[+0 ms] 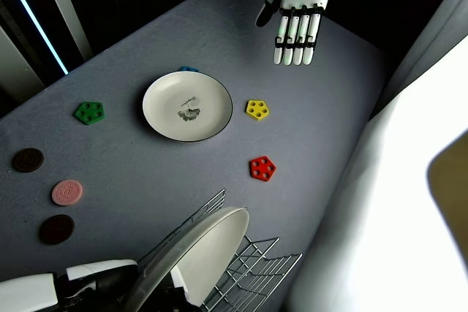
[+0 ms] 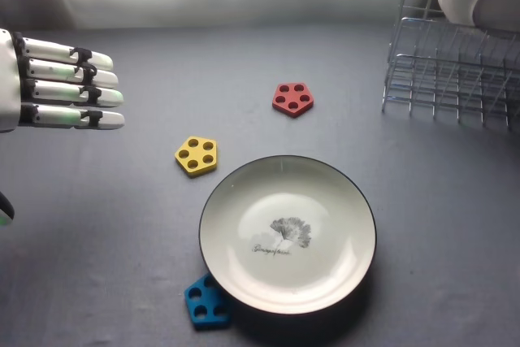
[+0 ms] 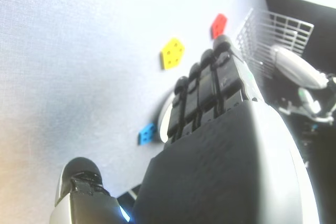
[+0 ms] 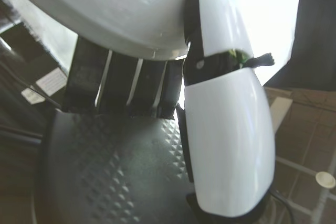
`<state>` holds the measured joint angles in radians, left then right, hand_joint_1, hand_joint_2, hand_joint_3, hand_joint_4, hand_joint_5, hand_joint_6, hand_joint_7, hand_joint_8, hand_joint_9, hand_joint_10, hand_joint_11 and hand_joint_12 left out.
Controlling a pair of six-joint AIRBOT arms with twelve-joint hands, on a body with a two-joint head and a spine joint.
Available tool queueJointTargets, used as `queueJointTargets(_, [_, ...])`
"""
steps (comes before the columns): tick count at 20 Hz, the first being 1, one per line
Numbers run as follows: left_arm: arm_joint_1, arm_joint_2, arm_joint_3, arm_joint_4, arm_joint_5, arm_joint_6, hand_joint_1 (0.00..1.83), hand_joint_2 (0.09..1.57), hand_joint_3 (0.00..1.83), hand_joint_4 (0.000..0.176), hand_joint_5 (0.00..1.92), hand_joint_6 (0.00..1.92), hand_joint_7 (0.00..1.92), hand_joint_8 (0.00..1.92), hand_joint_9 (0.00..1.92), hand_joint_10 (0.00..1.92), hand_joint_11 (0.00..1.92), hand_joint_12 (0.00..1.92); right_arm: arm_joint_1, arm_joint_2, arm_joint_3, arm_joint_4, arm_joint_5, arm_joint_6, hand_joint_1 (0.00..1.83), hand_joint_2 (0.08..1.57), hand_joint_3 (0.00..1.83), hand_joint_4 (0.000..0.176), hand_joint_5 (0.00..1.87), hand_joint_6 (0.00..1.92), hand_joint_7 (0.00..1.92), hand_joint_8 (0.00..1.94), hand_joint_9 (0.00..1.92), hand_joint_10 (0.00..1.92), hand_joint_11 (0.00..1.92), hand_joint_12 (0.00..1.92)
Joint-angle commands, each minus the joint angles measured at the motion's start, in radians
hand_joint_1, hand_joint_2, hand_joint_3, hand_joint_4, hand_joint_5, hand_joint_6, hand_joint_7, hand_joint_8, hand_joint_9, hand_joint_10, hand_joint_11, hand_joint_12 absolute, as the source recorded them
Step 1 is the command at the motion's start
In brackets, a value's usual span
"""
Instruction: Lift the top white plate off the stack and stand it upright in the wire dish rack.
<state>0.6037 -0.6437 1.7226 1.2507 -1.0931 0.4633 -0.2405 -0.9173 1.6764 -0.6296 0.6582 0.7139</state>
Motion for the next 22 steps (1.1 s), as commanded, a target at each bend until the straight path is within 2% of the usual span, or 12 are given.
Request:
queueJointTargets(1, [-0.017,0.009,0.004,-0.078,-0.059,0.003,0.10,0.89,0.00,0.000,0.06,0.00,0.06,0.00,0.07,0.00,0.11,0.02,0.009,0.018,0.016,0.098,0.105,0.020,1.42,1.04,0.00,0.000,0.99,0.95,1.16,0.52,1.21,0.69,1.06,0.84])
queueJointTargets(2, [-0.017,0.006,0.004,-0.078,-0.060,0.003,0.10,0.89,0.00,0.000,0.06,0.00,0.06,0.00,0.07,0.00,0.11,0.01,0.008,0.017,0.018,0.101,0.105,0.020,1.40,1.04,0.00,0.000,0.99,0.96,1.17,0.53,1.22,0.69,1.20,0.51])
queueJointTargets(3, [-0.017,0.003,0.004,-0.078,-0.060,0.002,0.08,0.89,0.00,0.000,0.06,0.00,0.06,0.00,0.06,0.00,0.09,0.01,0.007,0.017,0.019,0.102,0.106,0.020,1.40,1.03,0.00,0.000,1.01,0.91,1.21,0.47,1.25,0.64,1.31,0.34])
queueJointTargets(4, [-0.017,0.001,0.004,-0.080,-0.056,0.002,0.09,0.89,0.00,0.000,0.06,0.00,0.05,0.00,0.06,0.00,0.09,0.00,0.007,0.017,0.019,0.104,0.106,0.020,1.40,1.03,0.00,0.000,1.01,0.92,1.22,0.44,1.24,0.65,1.37,0.22])
queueJointTargets(5, [-0.017,-0.001,0.004,-0.084,-0.056,0.002,0.11,0.90,0.00,0.000,0.05,0.00,0.04,0.00,0.04,0.00,0.07,0.00,0.005,0.017,0.019,0.106,0.107,0.020,1.39,1.04,0.00,0.000,0.99,0.97,1.17,0.51,1.19,0.72,1.36,0.15])
queueJointTargets(8, [-0.011,-0.006,0.003,-0.092,-0.074,0.002,0.12,0.90,0.00,0.000,0.07,0.01,0.05,0.01,0.05,0.01,0.08,0.01,-0.007,0.014,0.026,0.115,0.107,0.020,1.39,1.05,0.00,0.000,0.96,1.02,1.14,0.59,1.14,0.80,1.34,0.11])
queueJointTargets(13, [-0.010,-0.010,0.002,-0.106,-0.075,0.001,0.16,0.88,0.00,0.000,0.05,0.01,0.06,0.00,0.07,0.01,0.09,0.01,-0.024,0.004,0.047,0.125,0.112,0.020,1.39,1.05,0.00,0.000,0.98,0.98,1.19,0.54,1.14,0.78,1.38,0.08])
queueJointTargets(14, [-0.009,-0.011,0.002,-0.102,-0.070,0.001,0.15,0.88,0.00,0.000,0.05,0.01,0.06,0.01,0.07,0.01,0.09,0.01,-0.024,0.002,0.051,0.125,0.112,0.020,1.39,1.05,0.00,0.000,0.97,1.00,1.21,0.50,1.12,0.81,1.38,0.08])
queueJointTargets(16, [-0.006,-0.012,0.003,-0.098,-0.067,0.002,0.15,0.88,0.00,0.000,0.06,0.01,0.07,0.01,0.08,0.01,0.09,0.01,-0.030,-0.002,0.057,0.132,0.112,0.020,1.40,1.03,0.00,0.000,1.00,0.95,1.25,0.42,1.16,0.75,1.40,0.07])
queueJointTargets(17, [-0.006,-0.012,0.002,-0.094,-0.073,0.001,0.16,0.87,0.00,0.000,0.07,0.01,0.09,0.01,0.10,0.02,0.11,0.02,-0.035,-0.003,0.060,0.139,0.112,0.020,1.40,1.04,0.00,0.000,0.98,0.97,1.21,0.48,1.15,0.77,1.38,0.05])
queueJointTargets(19, [-0.006,-0.012,0.002,-0.089,-0.086,0.001,0.15,0.88,0.00,0.000,0.07,0.01,0.09,0.01,0.10,0.01,0.11,0.02,-0.053,-0.009,0.072,0.156,0.112,0.020,1.40,1.04,0.00,0.000,0.98,0.97,1.23,0.43,1.15,0.80,1.40,0.06])
queueJointTargets(22, [-0.006,-0.010,0.001,-0.087,-0.108,0.001,0.16,0.87,0.00,0.000,0.05,0.01,0.08,0.00,0.09,0.00,0.11,0.02,-0.075,-0.015,0.083,0.174,0.112,0.027,1.40,1.04,0.00,0.000,1.00,0.94,1.24,0.46,1.15,0.78,1.39,0.05])
